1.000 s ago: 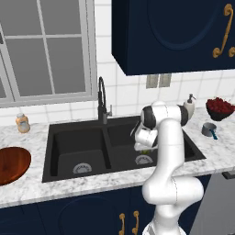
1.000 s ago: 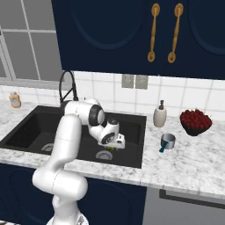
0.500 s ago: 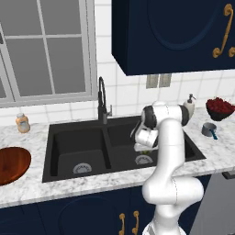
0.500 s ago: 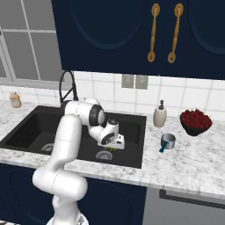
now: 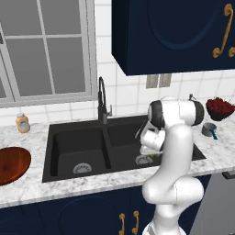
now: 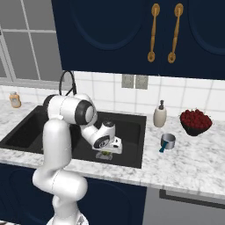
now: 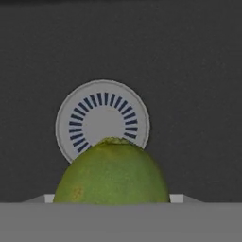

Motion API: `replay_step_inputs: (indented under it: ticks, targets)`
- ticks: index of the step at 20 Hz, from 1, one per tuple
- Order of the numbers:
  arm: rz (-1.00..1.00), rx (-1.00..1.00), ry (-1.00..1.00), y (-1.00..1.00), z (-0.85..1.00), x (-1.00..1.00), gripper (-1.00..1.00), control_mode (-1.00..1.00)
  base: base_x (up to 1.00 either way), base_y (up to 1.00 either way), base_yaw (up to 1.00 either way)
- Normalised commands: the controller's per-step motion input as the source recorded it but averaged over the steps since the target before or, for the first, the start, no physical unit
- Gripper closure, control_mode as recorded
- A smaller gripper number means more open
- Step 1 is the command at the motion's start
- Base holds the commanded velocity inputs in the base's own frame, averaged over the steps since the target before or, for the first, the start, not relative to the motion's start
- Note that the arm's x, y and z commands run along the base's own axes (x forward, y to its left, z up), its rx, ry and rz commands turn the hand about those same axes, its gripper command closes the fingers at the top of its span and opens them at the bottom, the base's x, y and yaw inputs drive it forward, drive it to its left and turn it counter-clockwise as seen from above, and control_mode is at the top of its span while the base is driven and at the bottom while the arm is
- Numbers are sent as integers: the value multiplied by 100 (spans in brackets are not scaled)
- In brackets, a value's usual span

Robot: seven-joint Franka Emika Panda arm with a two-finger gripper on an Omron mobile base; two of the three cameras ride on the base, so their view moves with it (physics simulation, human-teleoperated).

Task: Pick the lime from the sink and place it in the bowl. Then pick the bowl and place it in the microwave. Then close the microwave door and press the start button.

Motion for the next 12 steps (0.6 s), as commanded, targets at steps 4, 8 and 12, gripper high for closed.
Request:
replay_step_inputs:
  ticks: [4,8,12]
  targets:
    - [-4,-1,-1,7,44,-93,100,-100,0,0,0]
    - [0,-5,-3,7,99,-59,100,-100,0,0,0]
    - [0,0,0,0,99,-52,100,-100,0,0,0]
